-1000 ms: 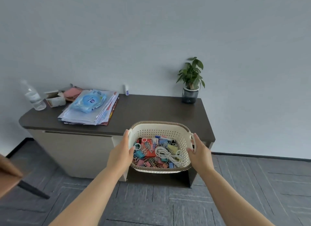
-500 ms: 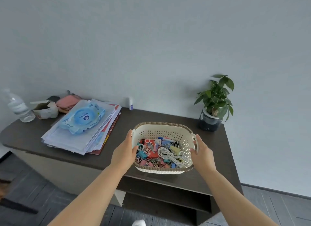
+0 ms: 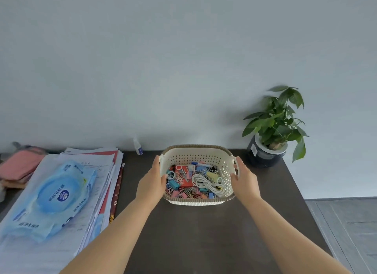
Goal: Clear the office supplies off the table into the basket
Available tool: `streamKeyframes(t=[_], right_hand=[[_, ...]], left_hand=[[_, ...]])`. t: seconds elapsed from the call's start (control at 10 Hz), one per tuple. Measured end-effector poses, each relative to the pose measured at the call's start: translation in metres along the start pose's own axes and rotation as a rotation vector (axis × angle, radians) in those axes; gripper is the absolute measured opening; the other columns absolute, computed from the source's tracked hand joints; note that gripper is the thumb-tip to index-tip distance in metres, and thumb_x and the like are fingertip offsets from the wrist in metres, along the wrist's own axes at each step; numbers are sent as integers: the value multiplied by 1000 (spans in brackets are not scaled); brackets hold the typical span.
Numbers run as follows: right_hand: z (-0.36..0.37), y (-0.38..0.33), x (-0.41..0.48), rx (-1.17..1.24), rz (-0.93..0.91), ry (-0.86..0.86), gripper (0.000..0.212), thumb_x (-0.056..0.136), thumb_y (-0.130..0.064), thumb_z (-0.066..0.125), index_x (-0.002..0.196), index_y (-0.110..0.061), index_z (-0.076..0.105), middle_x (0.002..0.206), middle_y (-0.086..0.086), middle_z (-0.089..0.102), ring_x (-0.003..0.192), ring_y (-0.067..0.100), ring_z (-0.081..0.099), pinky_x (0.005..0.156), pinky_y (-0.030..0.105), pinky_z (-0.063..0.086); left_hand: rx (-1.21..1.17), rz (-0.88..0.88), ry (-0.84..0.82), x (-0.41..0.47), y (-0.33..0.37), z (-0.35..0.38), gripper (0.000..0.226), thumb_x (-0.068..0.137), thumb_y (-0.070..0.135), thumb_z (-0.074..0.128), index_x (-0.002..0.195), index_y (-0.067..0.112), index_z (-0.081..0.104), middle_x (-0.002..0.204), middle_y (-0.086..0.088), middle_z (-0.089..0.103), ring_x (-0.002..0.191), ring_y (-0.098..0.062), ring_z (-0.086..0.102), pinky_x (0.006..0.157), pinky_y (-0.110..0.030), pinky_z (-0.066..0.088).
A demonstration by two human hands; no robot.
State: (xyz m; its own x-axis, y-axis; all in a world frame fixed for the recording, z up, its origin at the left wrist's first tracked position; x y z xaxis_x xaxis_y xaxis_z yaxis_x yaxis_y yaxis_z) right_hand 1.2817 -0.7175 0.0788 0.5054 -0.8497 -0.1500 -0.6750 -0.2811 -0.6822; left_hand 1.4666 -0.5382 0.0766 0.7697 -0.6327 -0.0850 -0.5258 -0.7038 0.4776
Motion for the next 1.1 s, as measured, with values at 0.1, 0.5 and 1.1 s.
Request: streamKeyframes(t=[0.1, 0.5, 1.1], right_hand=[[2, -8, 18, -15, 10, -1, 60, 91, -11, 47, 144, -22, 24, 138, 6, 49, 121, 26, 50, 97, 37, 44], [-1, -15, 51, -69, -11, -56, 67, 90, -8, 47, 146, -21, 15, 143, 5, 41, 117, 27, 52, 88, 35, 46], [-8, -19, 66, -79, -4, -274, 82, 91, -17, 51, 146, -24, -9, 156, 6, 13, 131, 31, 38, 100, 39, 38]], left_hand=[[-8, -4, -5, 17, -2, 1, 66, 93, 22, 51, 145, 20, 11, 114, -3, 61, 80, -13, 64, 64, -29, 57], [-44, -66, 26, 50, 11, 13, 64, 93, 28, 50, 144, 22, 12, 129, -6, 51, 92, -21, 65, 65, -33, 56], [-89, 31, -171, 77, 13, 1, 70, 90, 25, 55, 141, 24, 8, 140, -14, 36, 104, -26, 58, 78, -42, 56]])
Point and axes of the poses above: each hand's wrist, its own x-axis towards the middle knuckle, its own z-axis out of the palm, y = z × x, the point moved 1 cm from there along x, towards the middle knuckle
